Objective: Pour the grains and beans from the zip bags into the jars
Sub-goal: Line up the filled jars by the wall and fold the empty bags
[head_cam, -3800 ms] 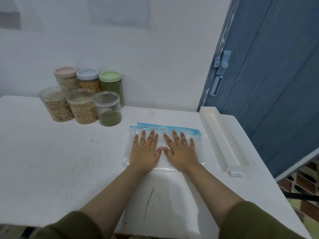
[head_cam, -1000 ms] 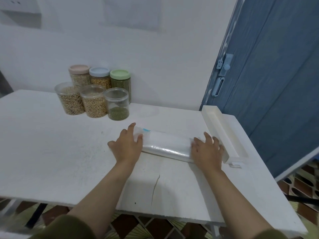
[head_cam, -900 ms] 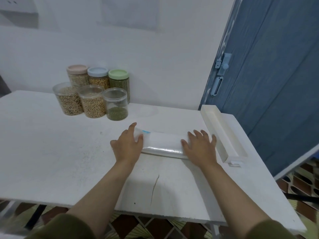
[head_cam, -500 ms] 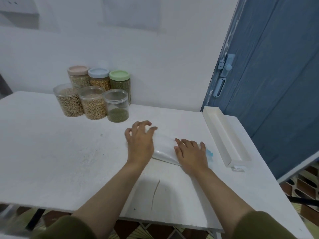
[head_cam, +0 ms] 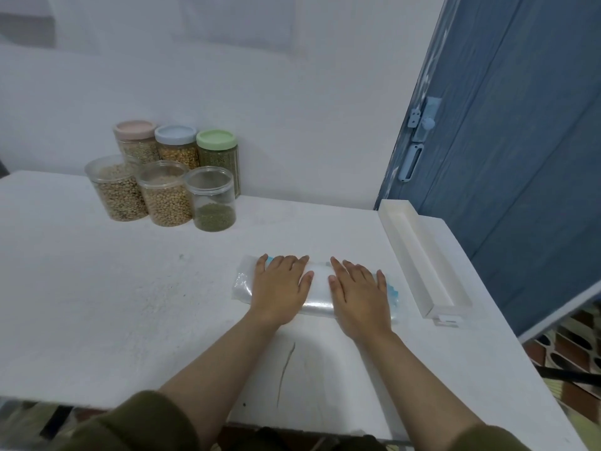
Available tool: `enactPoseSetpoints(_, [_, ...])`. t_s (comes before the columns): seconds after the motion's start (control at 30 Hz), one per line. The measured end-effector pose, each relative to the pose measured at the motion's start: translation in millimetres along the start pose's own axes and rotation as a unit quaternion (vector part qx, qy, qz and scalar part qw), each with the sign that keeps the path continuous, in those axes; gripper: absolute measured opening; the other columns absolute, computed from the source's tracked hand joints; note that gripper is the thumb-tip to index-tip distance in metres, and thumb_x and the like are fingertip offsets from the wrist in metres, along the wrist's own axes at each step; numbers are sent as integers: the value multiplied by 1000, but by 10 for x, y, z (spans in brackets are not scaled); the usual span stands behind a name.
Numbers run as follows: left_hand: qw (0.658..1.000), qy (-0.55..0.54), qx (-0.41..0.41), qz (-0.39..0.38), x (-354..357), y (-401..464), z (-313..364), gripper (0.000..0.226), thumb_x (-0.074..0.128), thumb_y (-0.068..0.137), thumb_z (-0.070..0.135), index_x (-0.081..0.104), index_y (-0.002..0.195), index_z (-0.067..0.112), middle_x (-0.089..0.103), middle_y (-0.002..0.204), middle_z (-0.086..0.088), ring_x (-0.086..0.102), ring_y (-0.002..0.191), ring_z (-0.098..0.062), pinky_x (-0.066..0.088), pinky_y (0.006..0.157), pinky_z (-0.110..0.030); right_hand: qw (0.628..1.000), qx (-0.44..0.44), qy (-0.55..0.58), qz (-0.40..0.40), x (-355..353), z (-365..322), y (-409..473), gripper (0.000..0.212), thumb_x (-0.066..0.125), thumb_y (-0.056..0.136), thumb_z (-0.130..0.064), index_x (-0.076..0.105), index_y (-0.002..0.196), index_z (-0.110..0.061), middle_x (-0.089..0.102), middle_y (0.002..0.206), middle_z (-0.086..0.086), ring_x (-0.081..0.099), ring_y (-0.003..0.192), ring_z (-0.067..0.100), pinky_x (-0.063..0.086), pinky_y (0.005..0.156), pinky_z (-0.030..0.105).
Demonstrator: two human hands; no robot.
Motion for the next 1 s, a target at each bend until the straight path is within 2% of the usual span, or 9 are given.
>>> enactPoseSetpoints(0.1, [1000, 5, 3, 3, 10, 11, 8, 84, -12, 85, 52, 38, 148, 30, 51, 141, 8, 43, 131, -15, 9, 117, -43, 999, 21, 11, -29, -54, -5, 55, 57, 9, 103, -49, 19, 157, -33, 26, 162, -4, 19, 149, 16, -2, 123, 44])
enactPoseSetpoints(0.2, [1000, 9, 5, 2, 28, 27, 14, 83, -10, 85, 51, 42, 146, 29, 52, 139, 7, 45, 129, -17, 11, 116, -44, 992, 113, 49, -8, -306, 96, 220, 58, 23, 106, -47, 13, 159, -25, 13, 166, 6, 9, 151, 31, -3, 121, 47])
enactPoseSetpoints(0.3, [999, 8, 9, 44, 71, 41, 4, 65, 10, 93, 48, 60, 128, 25, 64, 121, 4, 57, 114, -22, 17, 111, -44, 977, 205, 56, -2, -543, 338, 458, 64, 29, 104, -50, 8, 159, -25, 2, 166, 9, 2, 150, 42, -5, 119, 54])
enactPoseSetpoints(0.4, [995, 8, 20, 99, 103, 33, 2, 48, 28, 95, 43, 69, 110, 22, 70, 104, 4, 64, 97, -22, 24, 104, -44, 954, 286, 77, -54, -537, 683, 610, 67, 31, 103, -51, 4, 159, -24, 2, 165, 13, 11, 147, 47, 0, 119, 57])
enactPoseSetpoints(0.47, [993, 4, 21, 119, 96, 19, 1, 44, 31, 95, 41, 69, 107, 22, 69, 101, 4, 65, 95, -22, 26, 103, -43, 940, 309, 127, -65, -487, 831, 636, 68, 31, 103, -48, 2, 159, -21, 13, 163, 15, 24, 143, 44, 10, 120, 54])
enactPoseSetpoints(0.63, [989, 1, 29, 143, 97, 8, -1, 43, 32, 95, 41, 69, 108, 22, 69, 102, 5, 65, 96, -21, 27, 103, -44, 947, 271, 168, -26, -514, 905, 685, 61, 32, 105, -39, 15, 158, -17, 40, 153, 12, 40, 136, 36, 26, 111, 46])
enactPoseSetpoints(0.8, [987, 2, 32, 155, 93, 5, -3, 43, 33, 95, 41, 69, 109, 22, 69, 102, 5, 65, 97, -21, 27, 102, -43, 947, 114, 289, -84, -553, 670, 703, 36, 47, 103, -36, 61, 134, -22, 57, 138, -3, 46, 135, 21, 31, 115, 37])
enactPoseSetpoints(0.9, [987, -2, 34, 157, 95, -3, -9, 43, 33, 95, 40, 69, 111, 22, 69, 103, 6, 65, 98, -21, 28, 102, -43, 981, 73, 145, -103, -543, 584, 751, 42, 42, 103, -44, 50, 143, -34, 49, 148, -6, 37, 141, 25, 19, 119, 47])
enactPoseSetpoints(1.0, [987, -11, 32, 155, 93, -9, -14, 43, 33, 96, 41, 69, 112, 22, 69, 104, 6, 64, 100, -20, 27, 103, -42, 983, 160, 34, -84, -566, 649, 710, 44, 35, 104, -38, 44, 146, -35, 41, 152, -1, 28, 140, 34, 15, 117, 49])
Point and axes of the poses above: each hand's wrist, its own y-axis towards the middle knuckle, its own x-axis out of the palm, z = x × y, the point moved 5 cm from there along y, towards the middle knuckle
